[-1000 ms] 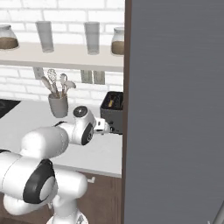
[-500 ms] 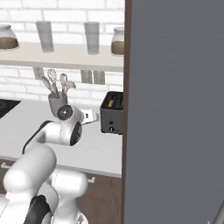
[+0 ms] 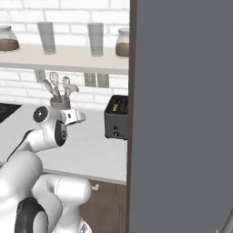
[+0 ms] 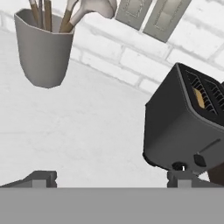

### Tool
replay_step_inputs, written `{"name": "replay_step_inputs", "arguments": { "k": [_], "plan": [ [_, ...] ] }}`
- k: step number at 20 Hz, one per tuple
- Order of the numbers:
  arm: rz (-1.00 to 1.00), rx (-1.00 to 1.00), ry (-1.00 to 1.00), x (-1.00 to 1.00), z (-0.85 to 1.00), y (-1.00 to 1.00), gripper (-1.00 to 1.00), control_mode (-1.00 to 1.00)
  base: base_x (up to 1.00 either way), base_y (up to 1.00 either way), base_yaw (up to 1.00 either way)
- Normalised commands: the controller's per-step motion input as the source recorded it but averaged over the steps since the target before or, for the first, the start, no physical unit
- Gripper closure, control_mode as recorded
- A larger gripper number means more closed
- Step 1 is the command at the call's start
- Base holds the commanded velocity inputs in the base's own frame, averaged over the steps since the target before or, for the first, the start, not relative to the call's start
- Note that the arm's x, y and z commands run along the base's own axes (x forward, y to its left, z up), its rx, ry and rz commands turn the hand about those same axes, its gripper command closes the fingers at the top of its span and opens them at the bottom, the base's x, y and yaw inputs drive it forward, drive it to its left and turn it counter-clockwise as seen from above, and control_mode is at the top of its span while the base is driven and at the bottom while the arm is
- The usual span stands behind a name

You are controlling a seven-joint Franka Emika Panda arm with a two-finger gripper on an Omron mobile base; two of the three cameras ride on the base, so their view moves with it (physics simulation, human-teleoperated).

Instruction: Start the toaster. Once the lever pops up, take the bread to the plate on the dining counter.

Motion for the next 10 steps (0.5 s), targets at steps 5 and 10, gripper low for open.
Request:
{"name": "replay_step_inputs", "arguments": {
  "k": [5,10],
  "plan": [
    [0.00,-0.05,-0.01,0.00,0.29,0.28,-1.00,-1.00,0.00,0.00,0.00],
    [0.00,0.00,-0.01,0.00,0.33,0.13,-1.00,-1.00,0.00,0.00,0.00]
  ]
}}
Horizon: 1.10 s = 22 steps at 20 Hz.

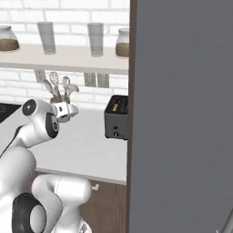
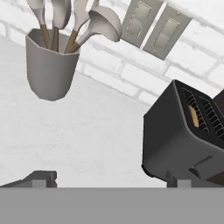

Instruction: Start the toaster. Once the lever pops up, take the bread to the plate on the dining counter.

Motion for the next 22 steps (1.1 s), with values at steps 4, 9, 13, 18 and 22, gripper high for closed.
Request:
{"name": "replay_step_inputs", "arguments": {
  "k": [4,9,13,18,22],
  "plan": [
    [0.00,0.00,-0.01,0.00,0.00,0.00,-1.00,-1.00,0.00,0.00,0.00],
    [0.00,0.00,0.00,0.00,0.00,0.00,-1.00,-1.00,0.00,0.00,0.00],
    [0.00,0.00,0.00,0.00,0.00,0.00,-1.00,-1.00,0.00,0.00,0.00],
    [0.00,0.00,0.00,0.00,0.00,0.00,-1.00,-1.00,0.00,0.00,0.00],
    [0.00,0.00,0.00,0.00,0.00,0.00,-1.00,-1.00,0.00,0.00,0.00]
  ]
}}
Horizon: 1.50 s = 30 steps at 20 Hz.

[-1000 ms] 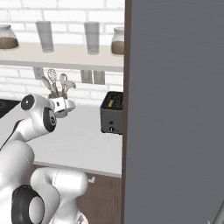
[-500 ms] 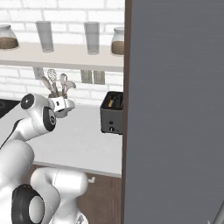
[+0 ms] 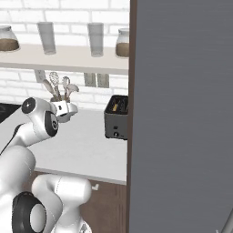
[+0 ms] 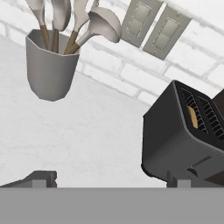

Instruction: Start the toaster. Once the lever pops up, take the bread to the plate on the dining counter.

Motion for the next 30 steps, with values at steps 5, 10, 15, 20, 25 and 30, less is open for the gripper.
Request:
{"name": "replay_step_inputs", "arguments": {
  "k": [5,10,15,20,25,30],
  "plan": [
    [0.00,0.00,0.00,0.00,0.00,0.00,-1.00,-1.00,0.00,0.00,0.00],
    [0.00,0.00,0.00,0.00,0.00,0.00,-1.00,-1.00,0.00,0.00,0.00],
    [0.00,0.00,0.00,0.00,0.00,0.00,-1.00,-1.00,0.00,0.00,0.00],
    [0.00,0.00,0.00,0.00,0.00,0.00,-1.00,-1.00,0.00,0.00,0.00],
    [0.00,0.00,0.00,0.00,0.00,0.00,-1.00,-1.00,0.00,0.00,0.00],
    [0.00,0.00,0.00,0.00,0.00,0.00,-1.00,-1.00,0.00,0.00,0.00]
  ]
}}
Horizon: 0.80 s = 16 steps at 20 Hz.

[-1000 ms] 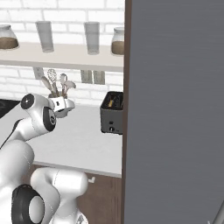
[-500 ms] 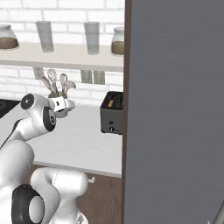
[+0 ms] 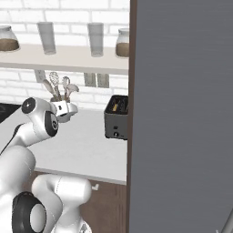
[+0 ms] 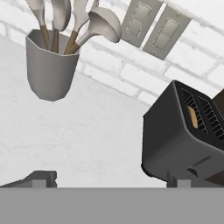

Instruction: Start the toaster. Once the lever pops up, take the bread to the plate on the dining counter.

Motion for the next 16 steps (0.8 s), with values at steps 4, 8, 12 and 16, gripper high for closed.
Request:
{"name": "replay_step_inputs", "arguments": {
  "k": [4,8,12,16],
  "plan": [
    [0.00,0.00,0.00,0.00,0.00,0.00,-1.00,-1.00,0.00,0.00,0.00],
    [0.00,0.00,0.00,0.00,0.00,0.00,-1.00,-1.00,0.00,0.00,0.00],
    [0.00,0.00,0.00,0.00,0.00,0.00,-1.00,-1.00,0.00,0.00,0.00],
    [0.00,0.00,0.00,0.00,0.00,0.00,-1.00,-1.00,0.00,0.00,0.00]
  ]
}}
